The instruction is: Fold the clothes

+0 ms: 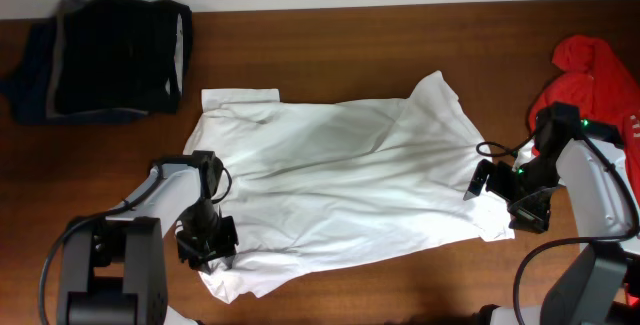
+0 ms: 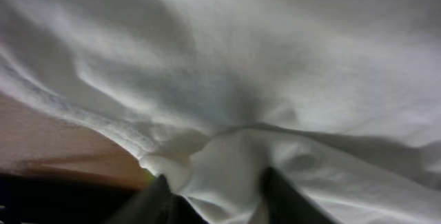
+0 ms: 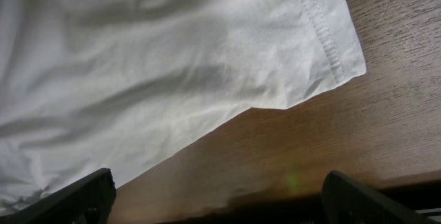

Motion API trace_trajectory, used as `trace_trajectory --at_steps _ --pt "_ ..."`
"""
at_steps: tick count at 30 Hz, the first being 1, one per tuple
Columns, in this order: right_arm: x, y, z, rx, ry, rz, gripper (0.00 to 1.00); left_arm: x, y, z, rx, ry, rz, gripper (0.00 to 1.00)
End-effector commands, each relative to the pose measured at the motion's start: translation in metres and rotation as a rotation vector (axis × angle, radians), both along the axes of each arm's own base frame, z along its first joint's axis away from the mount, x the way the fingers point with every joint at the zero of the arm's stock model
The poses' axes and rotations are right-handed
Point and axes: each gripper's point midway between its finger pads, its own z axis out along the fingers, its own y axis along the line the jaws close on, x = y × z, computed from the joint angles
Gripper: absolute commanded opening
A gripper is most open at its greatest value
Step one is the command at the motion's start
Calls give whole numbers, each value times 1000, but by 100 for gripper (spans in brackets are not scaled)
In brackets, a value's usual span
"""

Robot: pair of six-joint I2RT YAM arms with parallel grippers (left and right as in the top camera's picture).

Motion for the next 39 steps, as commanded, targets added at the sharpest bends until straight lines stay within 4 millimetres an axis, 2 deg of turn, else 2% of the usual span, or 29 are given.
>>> trace_trajectory --at_steps 1,2,3,4,6,8,11,12,15,16,18,19,20,22,24,27,28,30,31,32,33,36,39 --pt "4 0 5 3 -20 0 99 -4 4 4 14 24 -11 34" --pt "4 0 5 3 -23 0 99 -3 4 11 22 34 3 25" --pt "4 0 4 3 -23 0 99 1 4 17 23 35 6 8" --pt "4 -1 5 2 -24 0 99 8 4 29 23 21 6 1" --pt "4 0 5 2 -23 0 99 12 3 46 20 1 6 1" --pt "4 -1 5 2 -23 0 99 5 -6 59 -28 -1 26 1" --pt "4 0 5 2 -23 0 99 -18 -14 86 -65 14 27 1" --pt "4 0 5 2 -23 0 99 -30 -17 99 -67 12 -3 1" --pt "4 0 5 3 -23 0 99 -51 -32 115 -63 16 -55 1" --pt "4 0 5 3 -23 0 99 -55 -44 116 -100 15 -86 1" --pt "3 0 5 5 -16 0 99 -70 -62 119 -134 44 -188 15" --pt "2 0 5 6 -14 0 99 -76 -64 121 -128 59 -226 36" --pt "2 0 5 6 -14 0 99 -80 -64 122 -124 70 -247 45" --pt "2 0 5 6 -14 0 99 -80 -65 122 -119 70 -260 48" --pt "2 0 5 6 -14 0 99 -57 -59 118 -91 -25 -254 47" --pt "2 3 6 23 -14 -2 99 32 -64 114 -106 -377 -182 42" --pt "2 4 6 27 -15 3 94 71 -54 113 -86 -515 -121 35" --pt "4 10 6 32 -22 24 57 118 -25 108 -39 -643 -10 34" --pt "6 16 6 31 -28 52 38 131 -17 98 -53 -641 16 30" --pt "9 21 5 28 -38 76 17 134 -12 82 -55 -591 23 25" --pt "18 32 5 30 -75 122 4 138 -9 56 -47 -531 -19 18" --pt "31 48 4 18 -119 158 4 142 5 10 8 -431 1 17" --pt "42 59 3 14 -163 197 5 159 27 -18 32 -442 62 17"
